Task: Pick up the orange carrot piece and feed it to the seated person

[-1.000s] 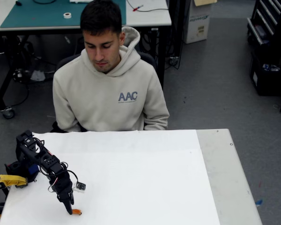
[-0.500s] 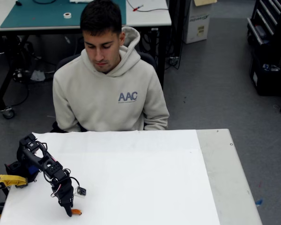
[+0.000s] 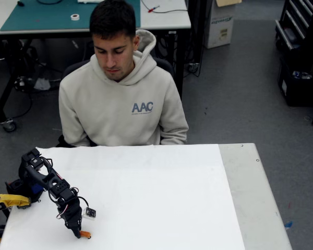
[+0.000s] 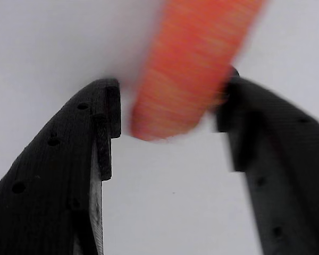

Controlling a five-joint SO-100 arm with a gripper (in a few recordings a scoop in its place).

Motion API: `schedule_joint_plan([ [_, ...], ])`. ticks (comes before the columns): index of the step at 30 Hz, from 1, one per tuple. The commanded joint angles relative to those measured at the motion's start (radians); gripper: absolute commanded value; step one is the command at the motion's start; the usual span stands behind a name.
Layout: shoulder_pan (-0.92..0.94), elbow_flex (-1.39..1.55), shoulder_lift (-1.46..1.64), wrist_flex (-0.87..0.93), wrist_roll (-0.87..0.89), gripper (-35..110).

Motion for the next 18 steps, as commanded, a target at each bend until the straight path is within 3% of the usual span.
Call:
schedule_joint_plan([
  [1, 0.008, -0.061, 0.026, 0.012, -0.021, -3],
  [18, -0.061, -0.091, 0.086, 0.014, -0.021, -3],
])
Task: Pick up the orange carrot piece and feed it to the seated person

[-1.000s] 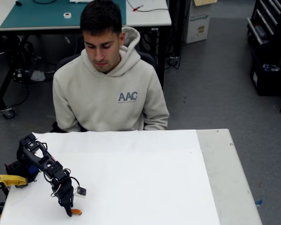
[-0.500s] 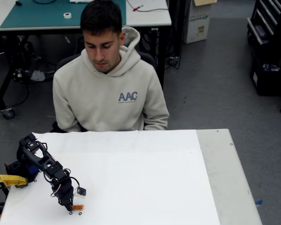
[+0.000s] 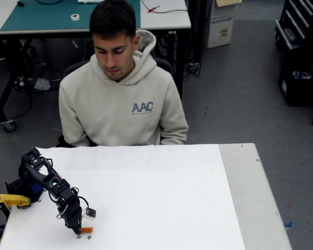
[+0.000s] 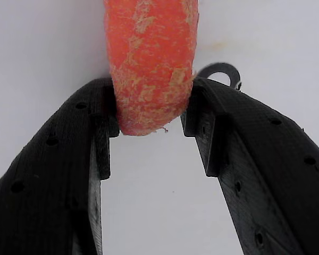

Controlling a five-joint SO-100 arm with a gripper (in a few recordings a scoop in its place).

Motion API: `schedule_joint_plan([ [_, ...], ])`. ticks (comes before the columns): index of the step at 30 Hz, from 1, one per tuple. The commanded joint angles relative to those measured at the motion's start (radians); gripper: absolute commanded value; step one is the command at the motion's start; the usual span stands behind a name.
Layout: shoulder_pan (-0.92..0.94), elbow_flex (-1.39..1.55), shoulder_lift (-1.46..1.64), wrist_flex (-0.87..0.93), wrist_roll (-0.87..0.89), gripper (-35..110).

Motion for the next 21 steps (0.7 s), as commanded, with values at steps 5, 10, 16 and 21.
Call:
schedule_joint_plan([
  [5, -0.104, -0.181, 0.23, 0.015, -0.02, -3],
  [10, -0.227, -0.245, 0.371, 0.015, -0.021, -3],
  [16, -0.423, -0.31, 0.449, 0.014, -0.023, -3],
  [21, -0.592, -0.402, 0.433, 0.014, -0.023, -3],
])
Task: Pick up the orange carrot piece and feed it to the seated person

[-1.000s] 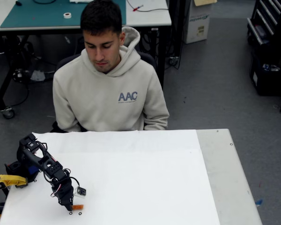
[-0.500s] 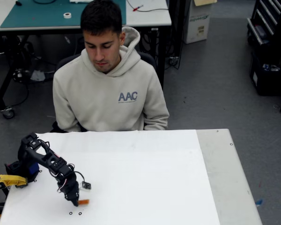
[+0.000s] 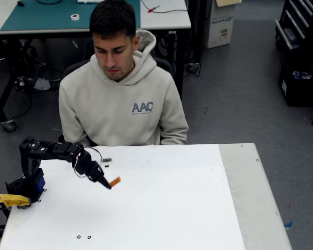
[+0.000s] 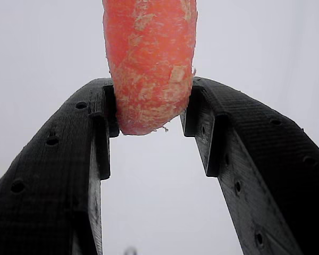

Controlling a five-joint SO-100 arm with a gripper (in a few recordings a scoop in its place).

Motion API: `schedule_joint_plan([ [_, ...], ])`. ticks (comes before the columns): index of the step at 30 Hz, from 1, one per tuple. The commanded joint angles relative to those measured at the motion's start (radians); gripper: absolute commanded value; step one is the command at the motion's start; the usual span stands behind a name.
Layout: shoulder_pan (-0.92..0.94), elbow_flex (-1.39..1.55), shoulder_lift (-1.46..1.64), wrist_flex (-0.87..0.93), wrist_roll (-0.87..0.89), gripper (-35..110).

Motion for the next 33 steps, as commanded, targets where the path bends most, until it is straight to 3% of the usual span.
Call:
schedule_joint_plan([
  [1, -0.11, -0.143, 0.095, 0.012, -0.005, -3],
  [9, -0.365, -0.336, 0.081, 0.012, -0.006, -3],
  [19, -0.526, -0.759, -0.224, 0.012, -0.025, -3],
  [32, -0.687, -1.436, -0.612, 0.012, -0.371, -3],
  [33, -0.706, -1.513, -0.678, 0.011, -0.488, -3],
])
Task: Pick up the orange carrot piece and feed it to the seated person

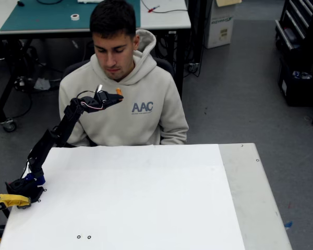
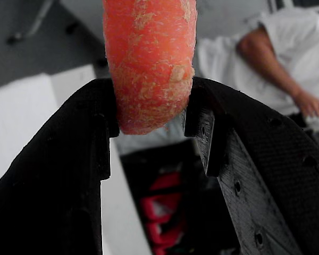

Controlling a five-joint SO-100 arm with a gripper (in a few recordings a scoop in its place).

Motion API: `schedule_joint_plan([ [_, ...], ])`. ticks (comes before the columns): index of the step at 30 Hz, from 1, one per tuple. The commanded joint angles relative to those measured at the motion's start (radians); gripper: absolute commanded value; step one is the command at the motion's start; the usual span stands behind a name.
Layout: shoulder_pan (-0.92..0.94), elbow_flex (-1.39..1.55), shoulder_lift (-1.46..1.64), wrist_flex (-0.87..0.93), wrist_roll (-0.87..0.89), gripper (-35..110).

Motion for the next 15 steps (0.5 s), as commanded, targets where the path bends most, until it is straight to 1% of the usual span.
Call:
schedule_joint_plan([
  [1, -0.009, -0.189, -0.011, 0.011, -0.135, -3],
  [5, -0.025, -0.183, 0.003, 0.011, -0.184, -3],
  [9, -0.034, -0.183, 0.023, 0.008, -0.187, -3],
  [12, -0.066, -0.181, 0.038, -0.054, -0.187, -3],
  [15, -0.087, -0.181, 0.055, -0.155, -0.186, -3],
])
